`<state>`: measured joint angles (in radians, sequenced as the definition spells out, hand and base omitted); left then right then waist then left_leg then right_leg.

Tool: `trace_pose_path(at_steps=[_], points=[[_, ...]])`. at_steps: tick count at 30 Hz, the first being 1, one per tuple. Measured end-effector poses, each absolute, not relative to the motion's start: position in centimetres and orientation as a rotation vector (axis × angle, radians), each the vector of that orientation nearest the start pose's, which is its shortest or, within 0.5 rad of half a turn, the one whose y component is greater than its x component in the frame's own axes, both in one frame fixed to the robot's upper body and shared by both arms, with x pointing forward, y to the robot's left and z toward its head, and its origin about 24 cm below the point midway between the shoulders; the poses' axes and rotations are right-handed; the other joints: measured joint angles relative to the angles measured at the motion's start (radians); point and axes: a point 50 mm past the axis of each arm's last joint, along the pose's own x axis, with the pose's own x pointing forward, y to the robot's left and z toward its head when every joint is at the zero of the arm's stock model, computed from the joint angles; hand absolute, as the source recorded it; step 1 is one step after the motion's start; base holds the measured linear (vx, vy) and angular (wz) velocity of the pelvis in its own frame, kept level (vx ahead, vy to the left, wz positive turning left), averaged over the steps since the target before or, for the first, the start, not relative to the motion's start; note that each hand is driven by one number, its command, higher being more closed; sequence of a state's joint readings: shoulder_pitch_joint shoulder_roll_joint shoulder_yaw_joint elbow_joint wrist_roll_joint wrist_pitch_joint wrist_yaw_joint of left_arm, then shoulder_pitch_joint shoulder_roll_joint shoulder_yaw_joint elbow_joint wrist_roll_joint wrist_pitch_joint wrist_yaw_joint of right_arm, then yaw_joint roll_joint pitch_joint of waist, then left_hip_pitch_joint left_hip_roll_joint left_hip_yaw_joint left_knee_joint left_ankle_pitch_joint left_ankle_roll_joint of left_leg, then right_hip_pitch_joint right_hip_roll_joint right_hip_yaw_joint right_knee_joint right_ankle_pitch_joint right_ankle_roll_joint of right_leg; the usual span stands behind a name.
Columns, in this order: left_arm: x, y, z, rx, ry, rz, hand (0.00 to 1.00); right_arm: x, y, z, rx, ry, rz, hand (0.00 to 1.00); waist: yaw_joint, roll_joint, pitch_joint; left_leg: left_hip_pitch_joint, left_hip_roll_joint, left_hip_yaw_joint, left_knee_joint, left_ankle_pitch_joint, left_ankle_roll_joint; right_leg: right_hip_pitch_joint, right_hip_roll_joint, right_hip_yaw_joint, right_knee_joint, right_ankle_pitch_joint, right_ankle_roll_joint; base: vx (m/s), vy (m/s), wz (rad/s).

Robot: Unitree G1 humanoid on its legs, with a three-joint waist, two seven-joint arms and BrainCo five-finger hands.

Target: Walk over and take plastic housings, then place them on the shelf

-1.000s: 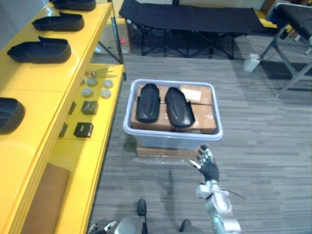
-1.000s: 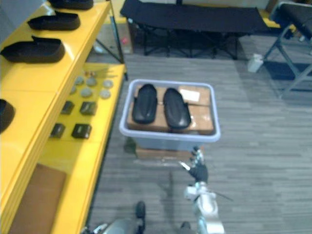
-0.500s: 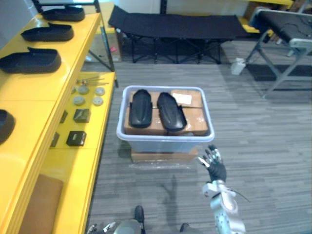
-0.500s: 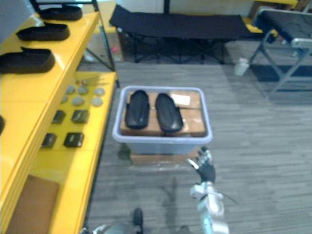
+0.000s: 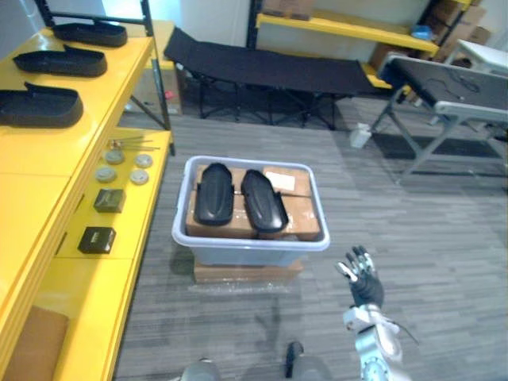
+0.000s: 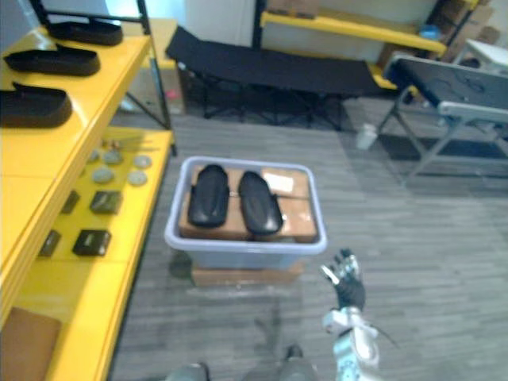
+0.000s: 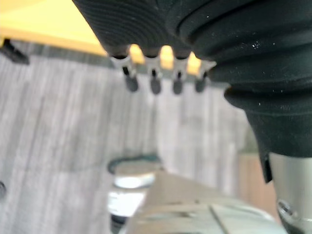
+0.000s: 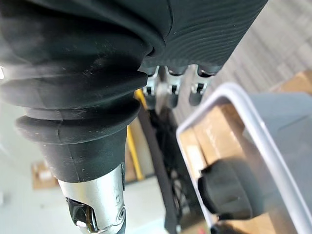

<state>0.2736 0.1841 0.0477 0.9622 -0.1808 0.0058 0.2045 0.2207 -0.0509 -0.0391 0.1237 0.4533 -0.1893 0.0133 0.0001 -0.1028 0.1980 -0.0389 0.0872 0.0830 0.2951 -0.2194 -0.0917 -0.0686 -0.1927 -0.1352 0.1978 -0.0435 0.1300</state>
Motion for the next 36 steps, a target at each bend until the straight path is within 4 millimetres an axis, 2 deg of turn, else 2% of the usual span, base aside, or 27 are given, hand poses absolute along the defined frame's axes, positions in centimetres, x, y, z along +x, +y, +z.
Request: trace_pose_path(at_steps=[1,2,3,4,5,6,7,9,10,11,15,17,20,22,23,24,27,32,36], points=[[3.1,23.7,-15.9,0.075,1.217,0.488,0.0,19.9,-19.5,-1.5,0.355,0.115,-0.192,0.0,-0.006,0.025,0.0,-0.016,0.025,-0.021,0.038,-0.018,-0.01,0.002,0.019,-0.02,0.016,-0.005,-0.001,0.18,-0.31,0.54],[2.7,22.2,-16.2,0.029,1.222,0.499,0.0,19.7,-20.6,-1.3,0.318,0.111,-0.213,0.0,-0.009,0.072,-0.026,-0.055,0.07,-0.023,0.075,-0.032,-0.018,0.003,0.05,-0.067,0.018,-0.016,-0.02,0.17,-0.198,0.45],[2.6,21.6,-16.4,0.009,1.225,0.507,0.0,19.7,-21.1,-1.2,0.309,0.105,-0.221,0.0,-0.009,0.097,-0.036,-0.056,0.087,-0.018,0.077,-0.032,-0.019,0.007,0.063,-0.08,0.014,-0.015,-0.022,0.23,-0.187,0.61],[2.6,20.7,-16.5,-0.013,1.226,0.513,0.0,20.0,-22.0,-0.6,0.293,0.079,-0.239,0.0,-0.012,0.132,-0.028,-0.048,0.112,0.018,0.078,-0.023,-0.034,0.045,0.074,-0.112,-0.003,-0.019,-0.029,0.23,-0.144,0.62],[2.6,20.5,-16.5,-0.019,1.223,0.508,0.0,19.9,-22.6,-0.3,0.284,0.067,-0.258,0.0,-0.018,0.144,-0.03,-0.046,0.116,0.052,0.076,-0.008,-0.045,0.075,0.073,-0.139,-0.02,-0.023,-0.035,0.23,-0.133,0.9],[2.9,20.4,-16.5,-0.017,1.209,0.497,0.0,19.9,-23.2,0.0,0.273,0.05,-0.273,0.0,-0.017,0.145,-0.03,-0.045,0.112,0.097,0.058,0.003,-0.055,0.107,0.064,-0.168,-0.041,-0.023,-0.035,0.15,-0.077,0.83],[3.2,20.3,-16.4,-0.014,1.202,0.482,0.0,19.8,-23.5,0.5,0.266,0.023,-0.283,0.0,-0.015,0.145,-0.029,-0.05,0.096,0.122,0.018,0.029,-0.041,0.115,0.057,-0.187,-0.042,-0.025,-0.038,0.12,-0.023,0.67],[3.4,20.9,-16.3,-0.001,1.191,0.468,0.0,20.1,-23.6,1.9,0.253,-0.067,-0.315,0.0,-0.013,0.121,-0.012,-0.025,0.052,0.118,-0.065,0.094,-0.015,0.119,0.023,-0.206,-0.043,-0.027,-0.037,0.08,0.023,0.5],[3.6,21.0,-16.3,0.01,1.183,0.455,0.0,20.2,-23.5,2.4,0.252,-0.111,-0.34,0.0,-0.013,0.118,-0.003,-0.012,0.033,0.115,-0.097,0.112,-0.007,0.118,0.008,-0.215,-0.043,-0.028,-0.036,0.04,0.061,0.38],[3.9,21.3,-16.1,0.017,1.167,0.452,0.0,20.5,-23.5,2.9,0.238,-0.149,-0.37,0.0,-0.007,0.1,0.013,-0.018,0.016,0.116,-0.115,0.123,0.001,0.105,-0.001,-0.216,-0.045,-0.029,-0.029,0.0,0.055,0.18],[4.8,21.8,-15.9,0.033,1.144,0.431,0.0,21.8,-23.9,4.6,0.208,-0.241,-0.47,0.0,0.016,0.08,0.059,-0.036,-0.01,0.117,-0.121,0.13,0.011,0.083,-0.023,-0.208,-0.048,-0.022,-0.018,-0.04,0.062,0.01],[5.2,21.8,-15.9,0.036,1.135,0.421,0.0,22.5,-24.3,5.4,0.222,-0.276,-0.506,0.0,0.019,0.084,0.074,-0.055,-0.018,0.115,-0.114,0.131,0.015,0.069,-0.031,-0.208,-0.047,-0.021,-0.013,-0.08,0.059,0.04],[6.5,21.8,-15.6,0.033,1.092,0.414,0.0,23.9,-26.1,7.0,0.247,-0.331,-0.585,0.0,0.015,0.094,0.113,-0.11,-0.023,0.085,-0.084,0.127,0.025,0.048,-0.032,-0.219,-0.048,-0.015,-0.002,-0.07,0.028,0.2],[8.1,21.8,-15.3,0.027,1.049,0.407,0.0,25.6,-28.5,9.0,0.244,-0.374,-0.708,0.0,0.023,0.101,0.15,-0.166,-0.025,0.062,-0.043,0.124,0.03,0.014,-0.03,-0.225,-0.03,-0.014,-0.003,-0.09,0.035,0.27],[8.4,21.8,-15.2,0.017,1.037,0.409,0.0,26.2,-29.1,9.6,0.244,-0.384,-0.736,0.0,0.025,0.103,0.161,-0.181,-0.025,0.058,-0.034,0.124,0.031,0.001,-0.031,-0.225,-0.023,-0.014,-0.003,-0.08,0.031,0.24],[9.4,21.7,-14.8,-0.009,1.0,0.415,0.0,27.3,-30.7,11.4,0.241,-0.419,-0.803,0.0,0.027,0.112,0.197,-0.213,-0.026,0.039,-0.004,0.125,0.032,-0.017,-0.032,-0.226,-0.005,-0.014,-0.004,-0.05,0.018,0.24],[10.6,21.6,-14.4,-0.014,0.952,0.402,0.0,29.2,-33.4,14.2,0.22,-0.415,-0.874,0.0,0.042,0.13,0.248,-0.262,-0.029,0.013,0.024,0.127,0.036,-0.05,-0.034,-0.225,0.019,-0.016,-0.006,-0.08,0.032,0.26],[10.6,21.0,-14.6,-0.048,0.955,0.394,0.0,31.3,-35.2,16.0,0.214,-0.342,-0.846,0.0,0.071,0.162,0.268,-0.306,-0.036,0.003,0.041,0.133,0.044,-0.104,-0.047,-0.224,0.067,-0.03,-0.011,-0.04,0.008,0.06],[11.3,20.1,-14.6,-0.096,0.944,0.381,0.0,32.8,-35.7,17.1,0.155,-0.266,-0.79,0.0,0.076,0.191,0.286,-0.363,-0.036,-0.016,0.068,0.136,0.049,-0.162,-0.056,-0.225,0.121,-0.045,-0.016,-0.05,0.001,0.08]])
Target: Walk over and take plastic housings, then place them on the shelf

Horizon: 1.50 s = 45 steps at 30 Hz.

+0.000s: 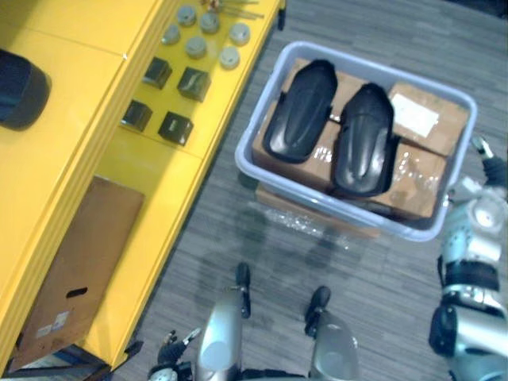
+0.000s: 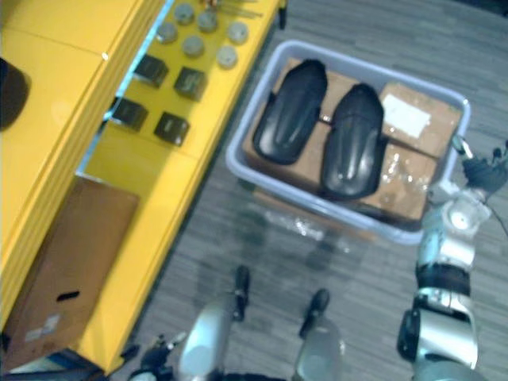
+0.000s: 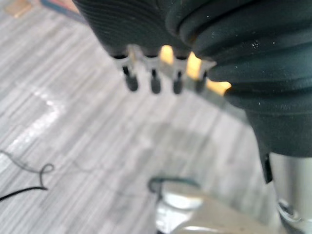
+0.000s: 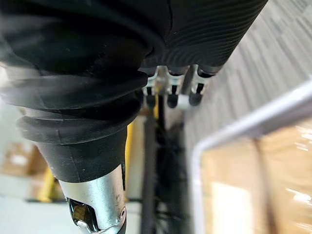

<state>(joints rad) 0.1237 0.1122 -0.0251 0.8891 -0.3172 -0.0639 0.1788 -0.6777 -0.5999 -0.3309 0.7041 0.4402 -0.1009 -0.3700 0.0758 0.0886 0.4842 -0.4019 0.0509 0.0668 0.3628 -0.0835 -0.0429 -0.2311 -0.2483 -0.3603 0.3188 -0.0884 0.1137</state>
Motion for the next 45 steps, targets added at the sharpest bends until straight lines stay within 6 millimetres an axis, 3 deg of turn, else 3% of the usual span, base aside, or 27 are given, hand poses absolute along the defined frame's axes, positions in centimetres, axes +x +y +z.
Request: trace_pose_path(at_steps=[5,10,12,14,22,26,27,30,36,45], points=[[11.7,19.6,-14.7,-0.114,0.942,0.358,0.0,33.8,-36.3,18.6,0.093,-0.222,-0.761,0.0,0.015,0.024,0.011,-0.042,-0.001,-0.005,0.031,0.0,0.002,-0.046,-0.014,0.003,0.048,-0.015,0.003,-0.05,0.005,0.04],[12.0,19.3,-14.7,-0.12,0.935,0.332,0.0,34.6,-36.2,19.4,0.048,-0.171,-0.727,0.0,0.029,0.031,0.013,-0.083,-0.007,-0.017,0.051,0.008,0.01,-0.084,-0.024,-0.001,0.082,-0.022,0.002,-0.04,0.017,0.08],[12.8,18.7,-14.6,-0.106,0.921,0.296,0.0,34.5,-36.9,20.4,0.022,-0.164,-0.739,0.0,0.037,0.06,0.027,-0.092,-0.014,-0.026,0.063,0.008,0.013,-0.085,-0.033,-0.011,0.098,-0.027,0.002,-0.05,0.032,0.15],[13.3,18.5,-14.4,-0.1,0.9,0.28,0.0,34.7,-36.8,21.0,0.016,-0.165,-0.733,0.0,0.049,0.072,0.028,-0.102,-0.015,-0.023,0.063,0.011,0.016,-0.103,-0.037,-0.005,0.108,-0.028,0.002,-0.06,0.026,-0.02],[13.6,18.1,-14.3,-0.113,0.892,0.268,0.0,35.4,-36.4,20.5,-0.057,-0.056,-0.691,0.0,0.061,0.086,0.03,-0.125,-0.01,-0.013,0.068,0.015,0.018,-0.134,-0.037,0.007,0.117,-0.029,0.003,0.0,0.006,-0.03],[14.0,17.7,-14.3,-0.129,0.889,0.258,0.0,35.4,-36.9,21.5,-0.101,-0.022,-0.716,0.0,0.077,0.102,0.028,-0.13,-0.01,-0.013,0.068,0.015,0.018,-0.143,-0.036,0.006,0.118,-0.029,0.002,0.01,0.002,0.0],[13.9,17.7,-14.3,-0.136,0.889,0.261,0.0,35.4,-36.9,21.6,-0.105,-0.015,-0.717,1.0,0.077,0.103,0.027,-0.133,-0.01,-0.013,0.069,0.015,0.018,-0.147,-0.036,0.006,0.119,-0.029,0.002,0.0,0.0,0.0],[14.0,17.5,-14.3,-0.142,0.886,0.244,0.0,35.3,-37.4,22.4,-0.151,0.002,-0.737,1.0,0.082,0.108,0.024,-0.162,-0.01,-0.018,0.083,0.015,0.018,-0.173,-0.039,0.004,0.135,-0.031,0.0,0.0,0.005,0.01],[14.8,16.9,-14.1,-0.134,0.871,0.206,0.0,33.6,-40.0,22.1,-0.299,0.145,-0.817,1.0,0.111,0.127,0.011,-0.186,-0.017,-0.031,0.094,0.014,0.018,-0.195,-0.051,-0.003,0.164,-0.047,0.0,-0.02,0.006,0.07],[15.3,16.1,-13.8,-0.148,0.831,0.177,0.0,33.0,-40.6,22.0,-0.596,0.317,-0.851,1.0,0.133,0.168,-0.019,-0.193,-0.025,-0.038,0.079,0.028,0.016,-0.208,-0.064,-0.02,0.178,-0.058,-0.004,0.02,-0.013,0.05]])
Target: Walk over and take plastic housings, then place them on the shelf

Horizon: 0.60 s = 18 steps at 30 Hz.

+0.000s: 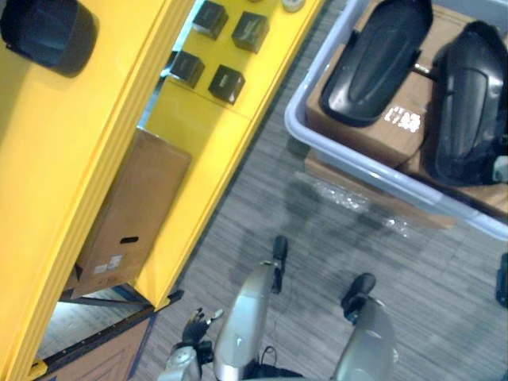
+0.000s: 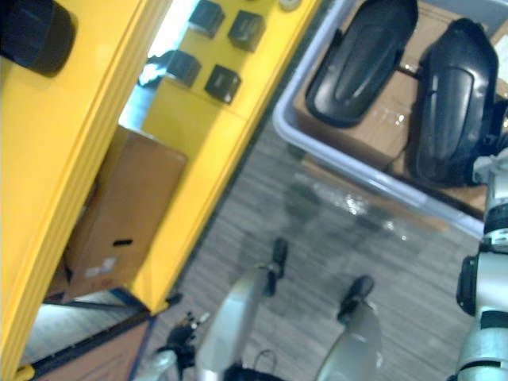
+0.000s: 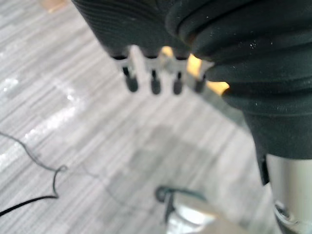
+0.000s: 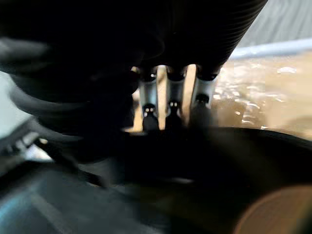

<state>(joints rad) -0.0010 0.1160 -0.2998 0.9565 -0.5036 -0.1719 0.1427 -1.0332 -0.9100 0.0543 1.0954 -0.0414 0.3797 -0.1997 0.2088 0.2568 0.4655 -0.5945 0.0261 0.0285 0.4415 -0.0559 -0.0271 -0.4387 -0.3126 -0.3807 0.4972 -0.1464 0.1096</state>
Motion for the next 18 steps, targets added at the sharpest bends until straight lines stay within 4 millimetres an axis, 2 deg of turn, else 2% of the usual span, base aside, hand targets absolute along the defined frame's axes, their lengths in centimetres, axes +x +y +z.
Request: trace_pose_path(at_steps=[4,10,16,18], points=[[16.0,16.0,-13.2,-0.134,0.787,0.146,0.0,32.9,-40.8,21.8,-0.665,0.356,-0.876,1.0,0.006,0.0,0.0,-0.001,-0.002,-0.002,0.001,0.0,0.0,0.003,-0.001,-0.003,-0.002,0.0,0.0,0.02,0.002,0.01],[18.1,15.5,-11.2,-0.163,0.644,0.12,0.0,32.7,-40.8,21.7,-0.762,0.343,-0.941,1.0,0.011,0.0,0.0,-0.006,-0.004,-0.02,0.015,-0.001,0.001,0.017,0.0,-0.023,-0.004,0.0,0.0,-0.01,0.008,0.06],[20.0,12.4,-8.6,-0.259,0.511,0.021,0.0,32.7,-40.7,22.1,-0.852,0.286,-1.003,1.0,0.007,-0.001,0.0,-0.018,0.002,-0.024,0.027,-0.001,0.004,0.029,0.014,-0.029,-0.031,0.015,0.006,0.0,0.013,0.02],[20.8,11.6,-7.3,-0.32,0.462,0.004,0.0,32.8,-40.5,22.6,-0.873,0.235,-1.037,1.0,-0.005,-0.004,0.003,-0.01,0.008,-0.025,0.036,-0.004,0.006,0.049,0.023,-0.032,-0.042,0.022,0.005,0.02,0.008,0.0]])
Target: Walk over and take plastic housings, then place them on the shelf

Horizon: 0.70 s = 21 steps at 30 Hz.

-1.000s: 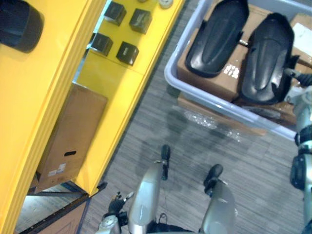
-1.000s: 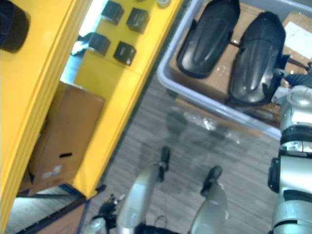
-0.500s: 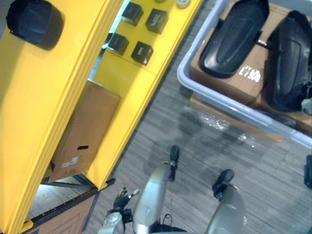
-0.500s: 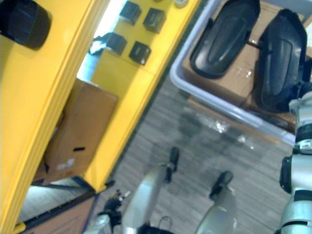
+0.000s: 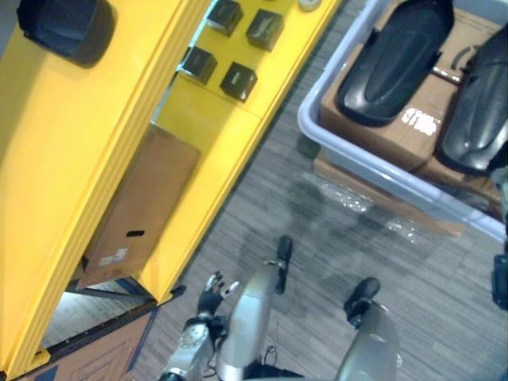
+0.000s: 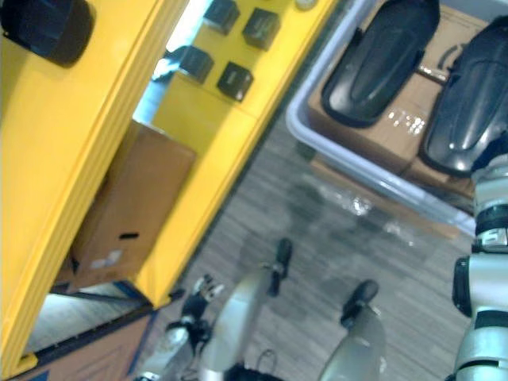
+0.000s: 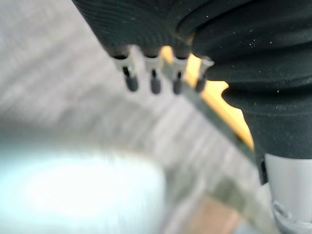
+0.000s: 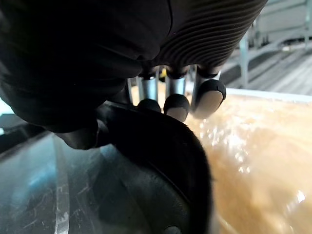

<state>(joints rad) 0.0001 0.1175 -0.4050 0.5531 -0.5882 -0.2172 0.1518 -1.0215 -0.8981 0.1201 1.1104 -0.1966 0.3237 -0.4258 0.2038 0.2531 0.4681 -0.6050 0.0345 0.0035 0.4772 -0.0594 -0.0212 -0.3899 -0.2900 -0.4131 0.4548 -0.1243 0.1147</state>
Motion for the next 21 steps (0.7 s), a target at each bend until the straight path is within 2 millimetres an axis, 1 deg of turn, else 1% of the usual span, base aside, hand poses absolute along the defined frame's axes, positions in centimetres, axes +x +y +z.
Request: trace_pose_path(at_steps=[1,4,5,6,7,8,11,14,15,16,18,19,21], points=[[21.1,11.4,-6.9,-0.332,0.447,-0.004,0.0,32.8,-40.4,22.8,-0.881,0.218,-1.046,1.0,-0.001,0.0,0.0,0.005,0.003,0.002,0.004,-0.003,0.0,0.007,0.003,0.0,-0.001,0.002,-0.001,0.04,0.0,-0.1],[22.3,10.9,-4.3,-0.379,0.341,-0.039,0.0,32.9,-39.9,23.5,-0.909,0.14,-1.078,1.0,-0.014,-0.01,0.007,0.038,0.017,0.004,0.004,-0.011,-0.004,0.046,0.022,0.002,-0.026,0.009,-0.004,0.02,-0.006,-0.1],[22.7,11.0,-3.4,-0.393,0.306,-0.044,0.0,33.0,-39.6,23.7,-0.922,0.108,-1.077,1.0,-0.02,-0.018,0.013,0.048,0.021,0.005,0.002,-0.012,-0.005,0.057,0.027,0.003,-0.031,0.01,-0.005,0.0,-0.021,-0.08],[23.3,11.2,-2.0,-0.405,0.256,-0.055,0.0,33.2,-39.1,24.2,-0.93,0.057,-1.068,1.0,-0.036,-0.035,0.024,0.062,0.026,0.005,-0.001,-0.014,-0.008,0.069,0.032,0.003,-0.035,0.009,-0.007,-0.01,-0.022,-0.07],[23.4,11.2,-1.5,-0.404,0.243,-0.064,0.0,33.3,-38.8,24.5,-0.932,0.033,-1.068,1.0,-0.044,-0.04,0.028,0.068,0.027,0.005,-0.004,-0.014,-0.008,0.075,0.033,0.002,-0.038,0.009,-0.007,-0.02,-0.019,-0.05],[23.7,11.4,-0.7,-0.395,0.224,-0.082,0.0,33.3,-38.3,25.2,-0.922,-0.028,-1.07,1.0,-0.058,-0.054,0.038,0.083,0.028,0.008,-0.015,-0.014,-0.008,0.086,0.035,0.005,-0.049,0.01,-0.008,-0.01,-0.01,-0.05],[24.0,12.0,0.9,-0.396,0.187,-0.092,0.0,33.4,-36.9,25.6,-0.906,-0.128,-1.056,1.0,-0.085,-0.082,0.056,0.123,0.041,0.014,-0.028,-0.015,-0.009,0.131,0.054,0.006,-0.081,0.024,-0.01,0.03,-0.016,-0.08],[24.3,12.1,2.8,-0.423,0.149,-0.124,0.0,33.2,-35.4,25.3,-0.933,-0.222,-1.029,1.0,-0.1,-0.112,0.059,0.17,0.046,0.031,-0.056,-0.014,-0.013,0.172,0.063,0.01,-0.112,0.032,-0.01,0.03,-0.008,-0.08],[24.3,12.1,3.4,-0.424,0.135,-0.131,0.0,33.4,-34.6,24.8,-0.933,-0.245,-1.002,1.0,-0.11,-0.121,0.058,0.191,0.046,0.034,-0.065,-0.014,-0.014,0.19,0.064,0.012,-0.121,0.033,-0.01,0.04,-0.004,-0.08],[24.4,12.1,3.7,-0.425,0.126,-0.136,0.0,33.4,-34.2,24.6,-0.942,-0.257,-0.99,1.0,-0.114,-0.127,0.057,0.203,0.046,0.035,-0.073,-0.013,-0.015,0.201,0.065,0.013,-0.127,0.034,-0.009,0.05,-0.011,-0.05],[24.5,12.1,5.3,-0.419,0.071,-0.166,0.0,33.3,-32.8,23.5,-0.952,-0.303,-0.951,1.0,-0.131,-0.153,0.054,0.244,0.046,0.041,-0.104,-0.008,-0.022,0.24,0.072,0.012,-0.16,0.044,-0.01,0.04,-0.019,-0.03],[24.6,12.1,5.7,-0.415,0.059,-0.172,0.0,33.3,-32.5,23.2,-0.955,-0.313,-0.943,1.0,-0.135,-0.16,0.053,0.257,0.046,0.043,-0.112,-0.007,-0.024,0.252,0.074,0.01,-0.17,0.046,-0.009,0.04,-0.019,-0.04],[25.2,12.1,7.0,-0.409,0.011,-0.189,0.0,32.9,-31.4,21.8,-0.941,-0.348,-0.92,1.0,-0.139,-0.197,0.028,0.301,0.045,0.058,-0.157,0.0,-0.03,0.286,0.079,0.015,-0.211,0.06,-0.008,0.05,-0.022,-0.11]])
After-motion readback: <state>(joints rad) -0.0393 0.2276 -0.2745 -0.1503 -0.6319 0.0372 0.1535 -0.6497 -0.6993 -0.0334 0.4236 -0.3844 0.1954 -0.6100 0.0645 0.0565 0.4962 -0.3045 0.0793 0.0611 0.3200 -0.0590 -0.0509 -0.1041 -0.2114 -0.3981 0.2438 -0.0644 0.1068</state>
